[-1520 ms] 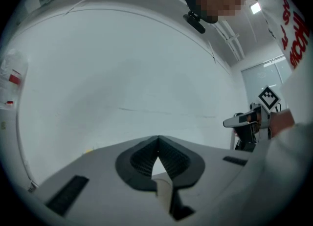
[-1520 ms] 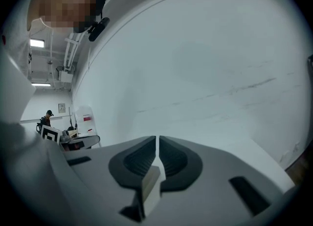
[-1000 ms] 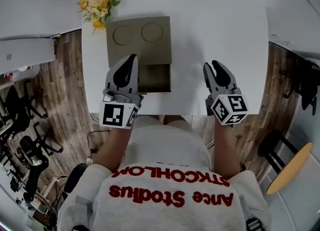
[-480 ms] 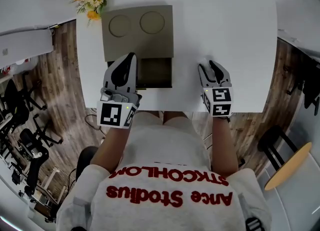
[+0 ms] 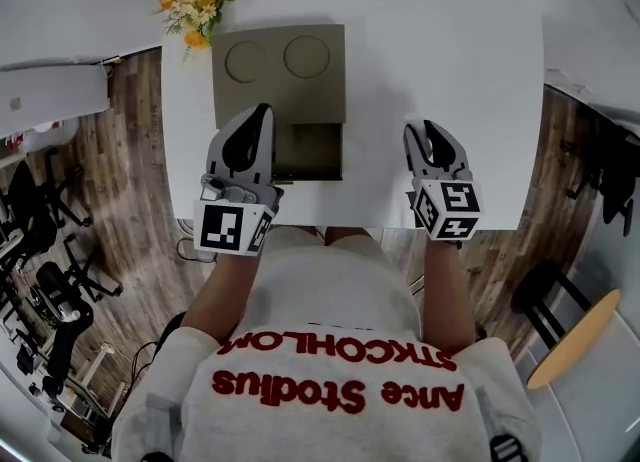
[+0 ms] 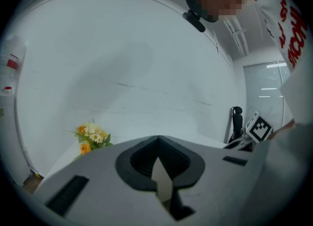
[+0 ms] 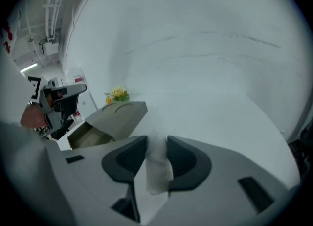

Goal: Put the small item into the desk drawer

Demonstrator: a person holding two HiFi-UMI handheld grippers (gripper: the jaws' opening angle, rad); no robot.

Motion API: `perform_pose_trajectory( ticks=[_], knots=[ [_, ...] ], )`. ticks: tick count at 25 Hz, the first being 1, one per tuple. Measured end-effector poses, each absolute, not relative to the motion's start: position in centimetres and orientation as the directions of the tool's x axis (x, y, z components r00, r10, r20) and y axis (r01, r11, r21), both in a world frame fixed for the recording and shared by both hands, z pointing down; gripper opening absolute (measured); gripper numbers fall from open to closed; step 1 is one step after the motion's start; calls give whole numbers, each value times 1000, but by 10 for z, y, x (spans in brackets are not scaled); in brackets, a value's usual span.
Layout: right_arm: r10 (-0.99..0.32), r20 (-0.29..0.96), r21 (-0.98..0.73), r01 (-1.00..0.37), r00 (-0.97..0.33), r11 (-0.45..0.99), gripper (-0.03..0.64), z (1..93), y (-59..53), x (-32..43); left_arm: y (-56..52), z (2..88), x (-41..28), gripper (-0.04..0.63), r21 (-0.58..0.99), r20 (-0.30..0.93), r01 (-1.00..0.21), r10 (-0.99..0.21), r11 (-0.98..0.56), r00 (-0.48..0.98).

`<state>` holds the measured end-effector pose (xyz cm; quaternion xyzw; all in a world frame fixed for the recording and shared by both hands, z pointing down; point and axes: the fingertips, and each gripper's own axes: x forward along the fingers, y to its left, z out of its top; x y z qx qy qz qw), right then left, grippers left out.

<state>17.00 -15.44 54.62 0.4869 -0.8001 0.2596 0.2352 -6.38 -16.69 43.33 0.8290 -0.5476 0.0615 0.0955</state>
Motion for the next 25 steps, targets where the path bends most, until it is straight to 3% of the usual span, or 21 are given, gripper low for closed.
perform_pose_trajectory(
  ticks=[13,25],
  knots=[
    [-876,231,-270,-892,-424,362,132,396,-182,176,-180,371,-61,8,37,82,-910,-907,-412,414],
    [-906,-13,-215,-884,-422,415,132,291,-174,178,-185,311,-69,8,-11,-49,-922,-921,-387,387]
  ],
)
